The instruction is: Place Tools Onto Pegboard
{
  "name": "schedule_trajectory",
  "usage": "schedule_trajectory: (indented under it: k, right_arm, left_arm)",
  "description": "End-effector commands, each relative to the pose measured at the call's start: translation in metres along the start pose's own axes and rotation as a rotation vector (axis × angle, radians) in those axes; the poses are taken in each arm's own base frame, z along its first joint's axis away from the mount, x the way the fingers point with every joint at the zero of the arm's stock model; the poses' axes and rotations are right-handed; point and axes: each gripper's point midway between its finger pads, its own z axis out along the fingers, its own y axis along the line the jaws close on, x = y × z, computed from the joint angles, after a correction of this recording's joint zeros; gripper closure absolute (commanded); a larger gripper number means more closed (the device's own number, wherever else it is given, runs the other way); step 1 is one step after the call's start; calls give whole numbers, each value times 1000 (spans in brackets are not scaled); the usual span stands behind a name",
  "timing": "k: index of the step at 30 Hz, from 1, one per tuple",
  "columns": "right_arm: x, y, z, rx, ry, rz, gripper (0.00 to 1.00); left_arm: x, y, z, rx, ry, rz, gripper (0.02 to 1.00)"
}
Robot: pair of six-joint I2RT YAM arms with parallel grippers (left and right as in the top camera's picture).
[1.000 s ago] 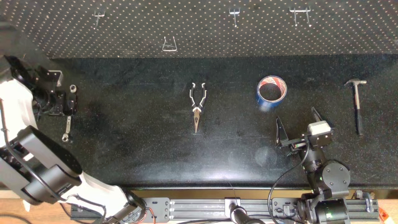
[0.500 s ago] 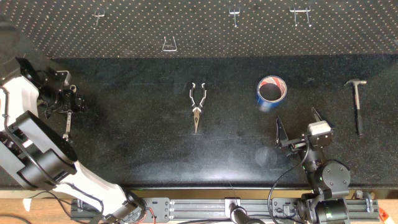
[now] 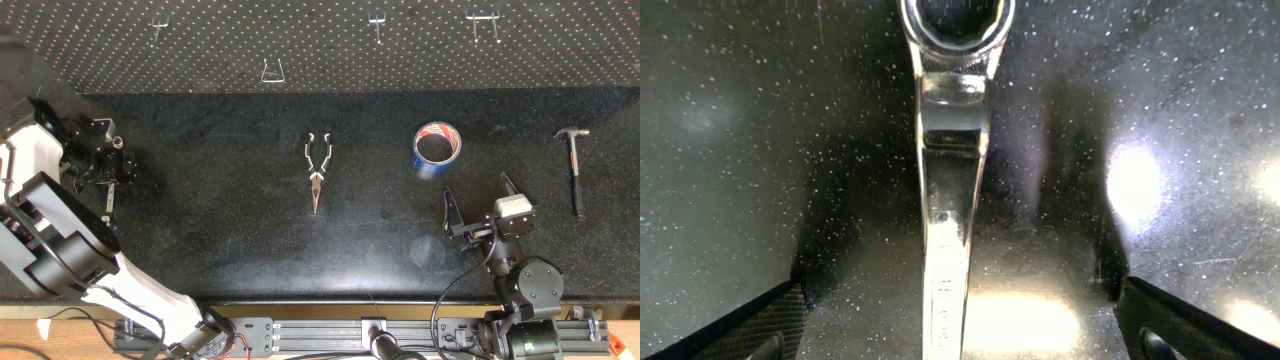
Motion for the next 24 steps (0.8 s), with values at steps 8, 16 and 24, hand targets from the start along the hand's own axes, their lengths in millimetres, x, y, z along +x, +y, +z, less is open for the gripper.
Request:
schedule_trajectory:
  k: [8, 16, 24]
  right_arm:
    - [1, 1, 0, -2, -1, 18, 18]
    - [1, 1, 0, -2, -2, 18, 18]
    - [1, 1, 0, -2, -2, 18, 18]
  left_arm:
    - [-5, 1, 1, 16, -14, -43, 989]
    - [-45, -5, -169, -202, -218, 18, 989]
    - [-30, -146, -340, -192, -721, 66, 987]
